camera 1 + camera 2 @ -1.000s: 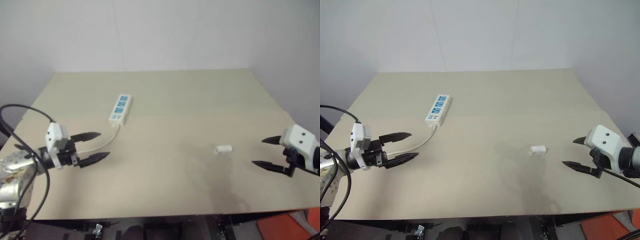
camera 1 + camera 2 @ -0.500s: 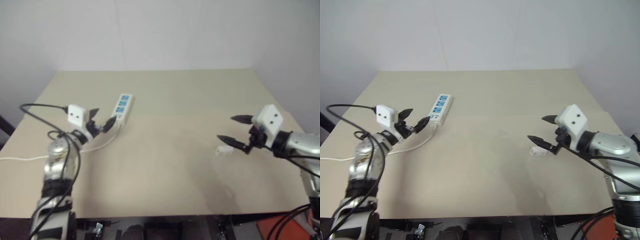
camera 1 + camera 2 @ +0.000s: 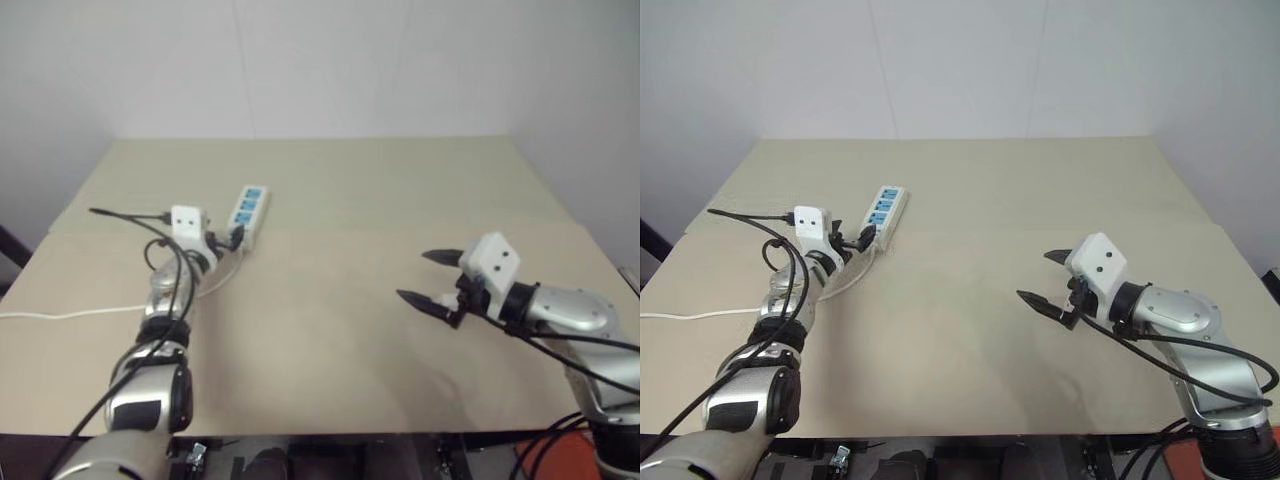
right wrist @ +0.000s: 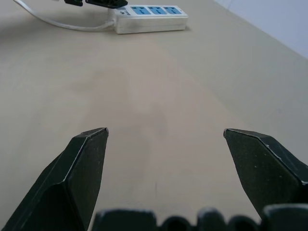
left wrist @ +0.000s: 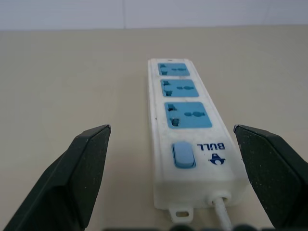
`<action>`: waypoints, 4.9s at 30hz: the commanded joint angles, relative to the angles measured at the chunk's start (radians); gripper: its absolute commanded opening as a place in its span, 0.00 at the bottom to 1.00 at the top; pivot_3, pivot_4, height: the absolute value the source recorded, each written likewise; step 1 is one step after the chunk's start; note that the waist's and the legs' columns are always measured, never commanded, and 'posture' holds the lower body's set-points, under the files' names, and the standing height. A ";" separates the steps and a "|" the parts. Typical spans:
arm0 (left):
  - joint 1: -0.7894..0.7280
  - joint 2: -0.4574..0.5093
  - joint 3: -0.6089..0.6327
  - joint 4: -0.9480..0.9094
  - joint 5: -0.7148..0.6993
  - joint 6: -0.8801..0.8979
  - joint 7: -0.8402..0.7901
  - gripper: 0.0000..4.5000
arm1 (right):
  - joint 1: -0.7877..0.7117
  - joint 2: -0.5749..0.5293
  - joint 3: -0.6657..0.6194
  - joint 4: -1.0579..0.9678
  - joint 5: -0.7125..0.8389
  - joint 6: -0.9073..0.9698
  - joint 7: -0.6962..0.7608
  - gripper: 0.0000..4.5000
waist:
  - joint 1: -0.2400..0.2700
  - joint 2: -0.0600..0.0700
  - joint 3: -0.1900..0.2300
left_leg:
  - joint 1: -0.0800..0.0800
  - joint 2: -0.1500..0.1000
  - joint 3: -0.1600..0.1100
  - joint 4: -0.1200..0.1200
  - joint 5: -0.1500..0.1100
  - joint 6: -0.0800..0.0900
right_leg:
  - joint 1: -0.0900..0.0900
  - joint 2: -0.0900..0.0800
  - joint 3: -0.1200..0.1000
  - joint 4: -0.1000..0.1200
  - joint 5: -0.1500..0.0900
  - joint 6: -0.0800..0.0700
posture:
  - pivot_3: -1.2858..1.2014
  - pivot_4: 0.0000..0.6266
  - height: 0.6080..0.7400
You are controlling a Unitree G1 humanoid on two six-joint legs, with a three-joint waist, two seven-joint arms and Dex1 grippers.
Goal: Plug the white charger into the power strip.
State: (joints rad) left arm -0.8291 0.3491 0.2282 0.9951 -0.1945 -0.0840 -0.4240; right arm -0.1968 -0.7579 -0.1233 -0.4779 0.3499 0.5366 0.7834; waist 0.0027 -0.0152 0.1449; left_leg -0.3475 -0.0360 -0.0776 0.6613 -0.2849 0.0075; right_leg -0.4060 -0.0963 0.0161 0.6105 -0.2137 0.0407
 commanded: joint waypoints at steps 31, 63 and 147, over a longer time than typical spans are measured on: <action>-0.087 -0.076 0.023 0.252 0.048 -0.186 0.024 0.74 | 0.021 -0.021 -0.039 -0.013 0.003 0.002 -0.047 1.00 | -0.001 0.000 0.000 | 0.000 0.000 0.000 0.001 0.000 0.000 | 0.001 0.000 0.000 0.001 0.000 0.000 | 0.52 0.24 1.00; 0.352 0.138 -0.219 -0.631 -0.167 0.181 -0.942 0.72 | 0.054 -0.216 -0.060 0.063 -0.070 -0.080 0.084 1.00 | -0.008 0.000 0.000 | 0.001 0.000 0.000 0.001 0.000 0.000 | 0.002 0.000 0.000 -0.001 0.000 0.000 | 0.52 0.24 1.00; 0.324 0.135 -0.351 -0.478 -0.019 -0.020 -0.973 0.72 | -0.701 0.084 0.288 0.690 -0.442 -0.171 0.569 0.25 | -0.015 0.002 -0.002 | 0.000 0.000 -0.001 0.002 0.000 0.000 | 0.000 0.000 0.000 0.001 0.000 0.000 | 0.52 0.24 1.00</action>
State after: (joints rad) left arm -0.5059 0.4791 -0.1041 0.5362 -0.2245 -0.0947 -1.3813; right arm -0.9191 -0.6845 0.2550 0.2564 -0.1690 0.3790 1.4062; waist -0.0118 -0.0130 0.1433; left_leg -0.3472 -0.0357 -0.0787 0.6630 -0.2846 0.0073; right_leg -0.4063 -0.0961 0.0158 0.6122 -0.2134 0.0402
